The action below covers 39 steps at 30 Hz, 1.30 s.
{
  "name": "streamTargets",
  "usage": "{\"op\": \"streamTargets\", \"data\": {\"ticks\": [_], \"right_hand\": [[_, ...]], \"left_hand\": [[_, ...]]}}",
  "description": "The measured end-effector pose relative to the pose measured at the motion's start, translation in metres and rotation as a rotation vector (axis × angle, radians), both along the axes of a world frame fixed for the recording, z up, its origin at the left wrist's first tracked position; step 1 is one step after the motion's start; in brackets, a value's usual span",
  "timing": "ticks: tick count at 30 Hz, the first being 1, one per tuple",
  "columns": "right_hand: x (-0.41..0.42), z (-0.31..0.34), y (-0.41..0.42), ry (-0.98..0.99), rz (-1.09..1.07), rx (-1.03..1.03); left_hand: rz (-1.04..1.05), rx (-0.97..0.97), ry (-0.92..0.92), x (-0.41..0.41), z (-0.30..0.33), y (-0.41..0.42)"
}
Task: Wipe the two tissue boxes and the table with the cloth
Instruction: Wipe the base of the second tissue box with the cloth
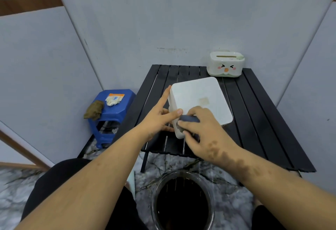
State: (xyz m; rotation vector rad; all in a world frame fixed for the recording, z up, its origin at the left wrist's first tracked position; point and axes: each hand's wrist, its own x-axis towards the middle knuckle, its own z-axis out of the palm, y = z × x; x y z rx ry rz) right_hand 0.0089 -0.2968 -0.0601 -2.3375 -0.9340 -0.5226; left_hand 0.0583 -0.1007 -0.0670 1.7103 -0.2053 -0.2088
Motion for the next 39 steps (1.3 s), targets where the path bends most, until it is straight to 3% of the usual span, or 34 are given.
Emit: {"op": "streamTargets", "data": {"ticks": [3,8,13,19,21,24,26,32,34,37,39], "right_hand": [[0.010,0.003,-0.015,0.004,0.037,-0.033],[0.022,0.002,-0.033,-0.039,-0.266,0.086],[0.002,0.000,-0.029,-0.078,0.112,-0.140],[0.040,-0.009,-0.085,-0.062,-0.284,0.076],[0.029,-0.010,-0.063,-0.110,-0.218,0.062],[0.007,-0.010,-0.031,-0.105,0.055,-0.080],[0.015,-0.004,-0.038,-0.080,0.086,-0.087],[0.044,-0.005,-0.073,0.011,-0.400,0.143],[0.028,-0.007,-0.039,-0.027,-0.306,0.112],[0.007,-0.007,-0.008,-0.081,0.039,-0.022],[0.020,-0.004,-0.027,-0.084,0.056,-0.044]], "left_hand": [[0.010,-0.011,0.011,0.001,0.001,-0.001],[0.035,-0.014,0.031,0.004,0.001,-0.003],[0.025,0.003,0.024,0.005,0.001,0.000],[0.024,-0.026,0.062,0.005,0.003,0.003],[0.026,-0.017,0.054,0.005,0.003,0.001],[0.036,-0.009,0.035,0.003,0.003,-0.001],[0.037,-0.004,0.026,0.003,0.004,-0.002],[0.045,-0.012,0.020,-0.002,0.005,-0.003],[0.050,-0.023,0.016,-0.003,0.005,-0.003],[0.038,-0.027,0.013,-0.002,0.005,-0.003],[0.027,-0.034,0.027,-0.001,0.005,-0.002]]}}
